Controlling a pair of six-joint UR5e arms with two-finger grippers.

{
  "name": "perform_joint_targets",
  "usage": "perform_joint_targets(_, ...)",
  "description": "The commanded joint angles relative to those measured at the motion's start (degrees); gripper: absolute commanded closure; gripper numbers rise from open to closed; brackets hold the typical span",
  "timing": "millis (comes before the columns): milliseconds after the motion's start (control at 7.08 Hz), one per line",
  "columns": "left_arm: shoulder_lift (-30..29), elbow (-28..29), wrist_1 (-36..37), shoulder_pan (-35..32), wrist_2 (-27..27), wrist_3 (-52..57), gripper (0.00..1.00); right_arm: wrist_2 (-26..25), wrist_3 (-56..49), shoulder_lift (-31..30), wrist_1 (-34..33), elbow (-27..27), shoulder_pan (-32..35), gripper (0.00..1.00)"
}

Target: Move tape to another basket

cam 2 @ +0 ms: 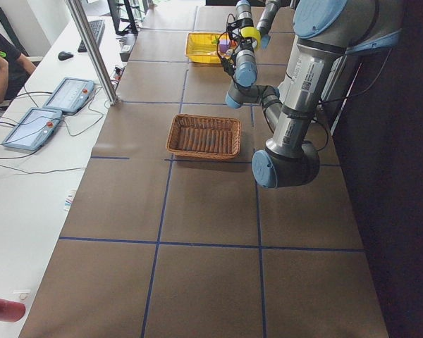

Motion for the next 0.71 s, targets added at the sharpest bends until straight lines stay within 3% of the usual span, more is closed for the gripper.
perform_joint_targets(0,-0.6,0.1,0.0,0.6,1.2,0.0,0.00,-1.5,0.0,0.0,0.0,-0.1,-1.8,0.98)
perform_joint_targets(565,-1.4,0.1,0.3,1.5,2.0,0.0,0.00,-4.5,-0.4,0.5,0.0,-0.1,-4.8,0.98)
